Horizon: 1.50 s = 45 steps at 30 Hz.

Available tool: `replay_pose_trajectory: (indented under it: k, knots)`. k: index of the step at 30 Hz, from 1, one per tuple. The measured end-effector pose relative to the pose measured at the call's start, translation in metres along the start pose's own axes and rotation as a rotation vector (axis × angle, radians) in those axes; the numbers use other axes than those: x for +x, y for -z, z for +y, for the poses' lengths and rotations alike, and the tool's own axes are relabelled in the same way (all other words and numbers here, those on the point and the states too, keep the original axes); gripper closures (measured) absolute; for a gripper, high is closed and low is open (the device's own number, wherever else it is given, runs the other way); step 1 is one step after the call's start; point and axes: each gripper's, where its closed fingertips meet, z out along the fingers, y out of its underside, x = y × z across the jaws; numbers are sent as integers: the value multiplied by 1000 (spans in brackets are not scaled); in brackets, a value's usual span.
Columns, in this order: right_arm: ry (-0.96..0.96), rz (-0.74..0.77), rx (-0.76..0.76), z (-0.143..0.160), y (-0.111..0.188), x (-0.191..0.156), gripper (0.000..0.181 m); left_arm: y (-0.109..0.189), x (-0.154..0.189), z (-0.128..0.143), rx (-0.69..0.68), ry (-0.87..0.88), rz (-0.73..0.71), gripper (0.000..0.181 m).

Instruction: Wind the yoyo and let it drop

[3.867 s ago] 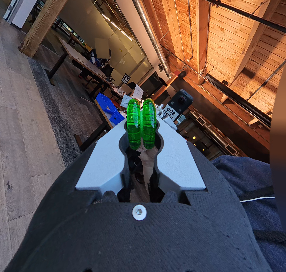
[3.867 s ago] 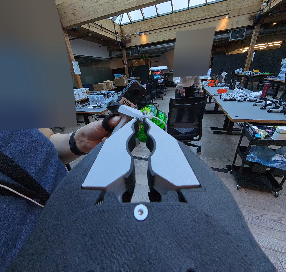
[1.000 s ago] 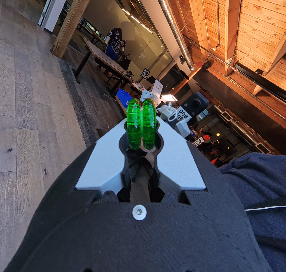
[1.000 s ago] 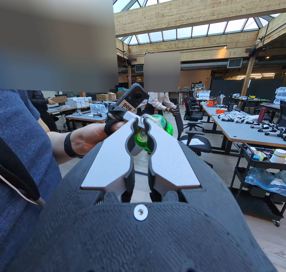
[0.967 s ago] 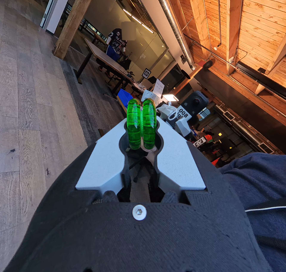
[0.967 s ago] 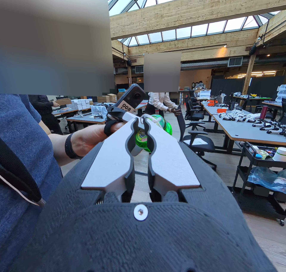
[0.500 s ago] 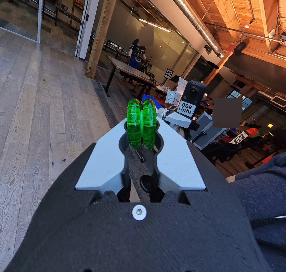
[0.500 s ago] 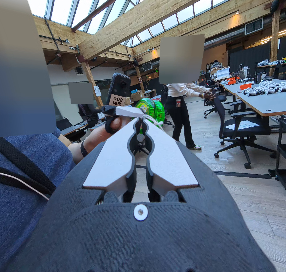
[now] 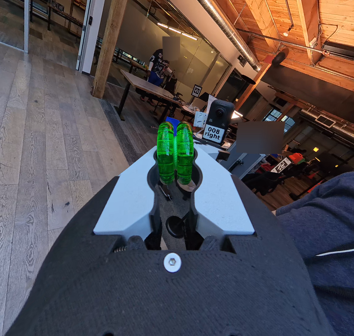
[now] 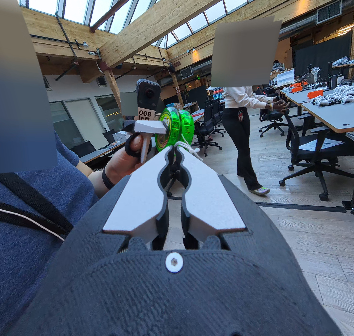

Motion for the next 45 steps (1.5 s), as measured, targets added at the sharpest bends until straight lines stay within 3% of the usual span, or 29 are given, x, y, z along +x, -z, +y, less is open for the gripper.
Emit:
replay_pose_trajectory:
  k: [45]
  knots:
    - [-1,-50,-9,6,0,-9,181,-2,-2,10,-19,3,-6,154]
